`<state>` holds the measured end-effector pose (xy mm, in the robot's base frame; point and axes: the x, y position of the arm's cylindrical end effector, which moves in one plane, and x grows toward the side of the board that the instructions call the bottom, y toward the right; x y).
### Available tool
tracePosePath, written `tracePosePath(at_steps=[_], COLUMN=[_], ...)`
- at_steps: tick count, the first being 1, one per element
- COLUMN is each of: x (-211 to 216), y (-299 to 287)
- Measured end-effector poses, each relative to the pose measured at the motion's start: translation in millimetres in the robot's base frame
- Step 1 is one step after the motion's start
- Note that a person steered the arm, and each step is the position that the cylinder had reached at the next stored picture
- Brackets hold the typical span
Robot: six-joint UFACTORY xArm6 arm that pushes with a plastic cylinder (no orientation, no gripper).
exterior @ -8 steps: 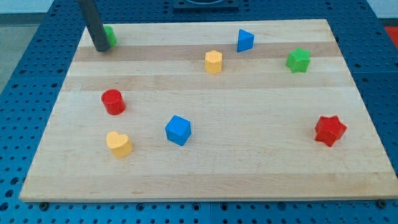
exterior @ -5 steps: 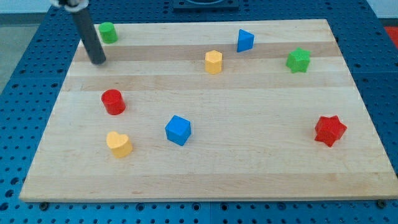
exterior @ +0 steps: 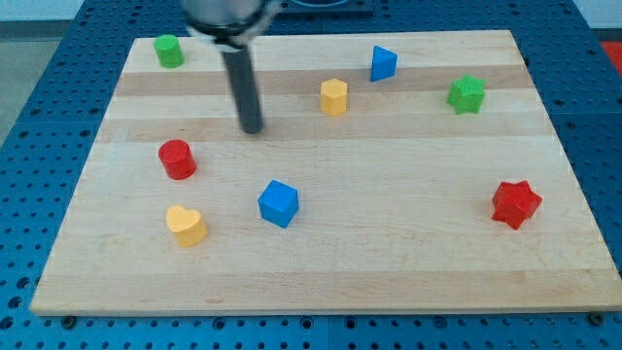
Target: Push the blue cube closer to the yellow hexagon
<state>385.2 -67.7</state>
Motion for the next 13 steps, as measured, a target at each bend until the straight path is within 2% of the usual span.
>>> tracePosePath(at_steps=[1,2,3,4,5,8,10,13], x=[5.7,5.7,34.3,94.5,125.2,139.0,184.7,184.0], y=[36.5,36.5,37.7,42.9,48.2,73.1,73.1,43.4])
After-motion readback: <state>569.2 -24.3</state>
